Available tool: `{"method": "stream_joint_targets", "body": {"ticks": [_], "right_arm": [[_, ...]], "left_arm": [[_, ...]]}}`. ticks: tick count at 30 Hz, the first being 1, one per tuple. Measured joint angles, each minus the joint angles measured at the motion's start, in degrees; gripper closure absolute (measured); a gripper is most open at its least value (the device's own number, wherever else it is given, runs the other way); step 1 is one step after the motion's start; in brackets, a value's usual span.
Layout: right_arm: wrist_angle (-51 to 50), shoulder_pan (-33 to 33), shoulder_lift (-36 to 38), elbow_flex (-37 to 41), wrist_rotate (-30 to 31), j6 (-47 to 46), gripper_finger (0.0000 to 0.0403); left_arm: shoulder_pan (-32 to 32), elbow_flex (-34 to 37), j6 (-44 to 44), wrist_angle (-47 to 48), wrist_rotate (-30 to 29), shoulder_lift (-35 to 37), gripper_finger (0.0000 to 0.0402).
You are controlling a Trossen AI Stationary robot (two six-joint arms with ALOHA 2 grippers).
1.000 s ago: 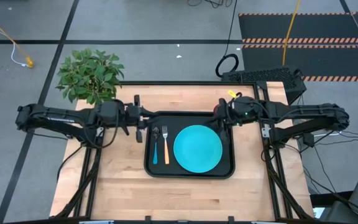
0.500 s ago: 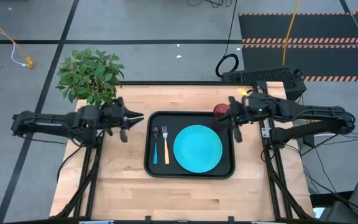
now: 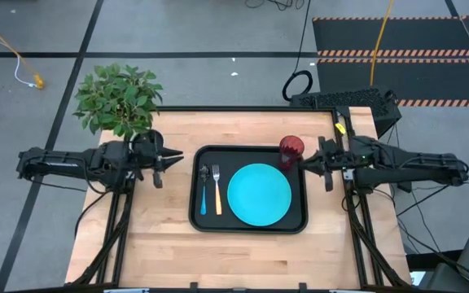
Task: Pick and place plate/cup/fork/spoon on tray
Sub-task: Return to Home Position
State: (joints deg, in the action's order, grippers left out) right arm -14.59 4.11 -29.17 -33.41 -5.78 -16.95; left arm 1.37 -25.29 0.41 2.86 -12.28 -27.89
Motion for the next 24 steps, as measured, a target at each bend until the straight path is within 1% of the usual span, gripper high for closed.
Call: {"method": "stream_joint_targets", "body": {"ticks": [4,6,9,11,13,15,17,20,24], "right_arm": [[0.07,-0.05,7.54,4.52,0.06,-1.89,0.0403],[0.29,-0.05,10.92,5.72,0.18,-2.56,0.0403],[1.25,-0.09,15.23,7.64,2.67,-2.62,0.0403],[4.97,-0.07,17.67,10.14,2.97,-1.51,0.0403],[10.93,-0.07,19.75,13.38,2.82,-0.37,0.0403],[16.18,-0.10,21.34,17.08,2.56,-0.45,0.0403],[18.88,-0.10,22.58,20.18,1.75,-1.25,0.0403],[20.17,-0.07,23.78,23.06,-0.36,-2.86,0.0403],[20.37,-0.07,24.57,24.37,-0.62,-3.03,0.0403]], "left_arm": [[0.02,2.75,-1.56,-2.19,-0.01,2.77,0.0328],[0.02,3.74,-2.39,-1.77,0.18,4.62,0.0328],[0.04,4.90,-2.58,-1.57,0.20,7.69,0.0328],[0.04,5.86,-2.72,-1.28,0.20,9.77,0.0328],[0.04,6.67,-3.16,-1.46,0.20,11.55,0.0328],[0.04,7.78,-3.54,-1.30,0.22,13.26,0.0328],[0.02,8.92,-4.06,-1.41,0.21,14.69,0.0328],[0.02,10.52,-4.85,-1.27,0.23,16.68,0.0328],[0.02,11.96,-5.47,-1.34,0.53,19.05,0.0328]]}}
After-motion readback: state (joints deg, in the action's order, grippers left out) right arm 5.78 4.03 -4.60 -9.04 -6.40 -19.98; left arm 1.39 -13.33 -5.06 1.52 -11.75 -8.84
